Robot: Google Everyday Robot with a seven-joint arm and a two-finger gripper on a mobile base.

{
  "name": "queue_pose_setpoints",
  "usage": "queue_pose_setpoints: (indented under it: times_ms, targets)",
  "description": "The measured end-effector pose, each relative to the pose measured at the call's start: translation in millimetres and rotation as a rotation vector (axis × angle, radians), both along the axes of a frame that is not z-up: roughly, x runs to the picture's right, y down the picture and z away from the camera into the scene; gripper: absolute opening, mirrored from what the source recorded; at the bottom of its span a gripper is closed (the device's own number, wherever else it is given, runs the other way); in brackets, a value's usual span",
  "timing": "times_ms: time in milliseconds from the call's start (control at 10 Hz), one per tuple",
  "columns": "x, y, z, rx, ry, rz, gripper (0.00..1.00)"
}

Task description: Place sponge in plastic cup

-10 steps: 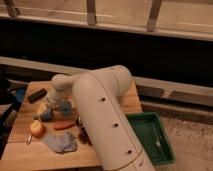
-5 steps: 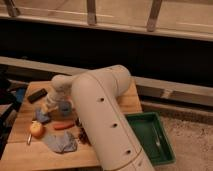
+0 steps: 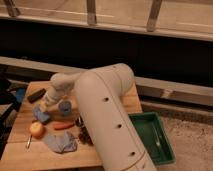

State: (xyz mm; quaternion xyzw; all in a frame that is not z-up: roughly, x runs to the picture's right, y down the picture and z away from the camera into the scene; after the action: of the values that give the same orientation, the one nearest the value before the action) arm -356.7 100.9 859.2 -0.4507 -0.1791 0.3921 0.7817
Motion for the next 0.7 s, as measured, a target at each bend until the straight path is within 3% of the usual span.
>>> queue_pose_setpoints:
  times_ms: [300,700]
  targets:
    - [-6,-21,-15.0,0.038,-0.037,0.019,0.00]
    - [11,-88,-47.5,0.083,-0.052,0.053,0.00]
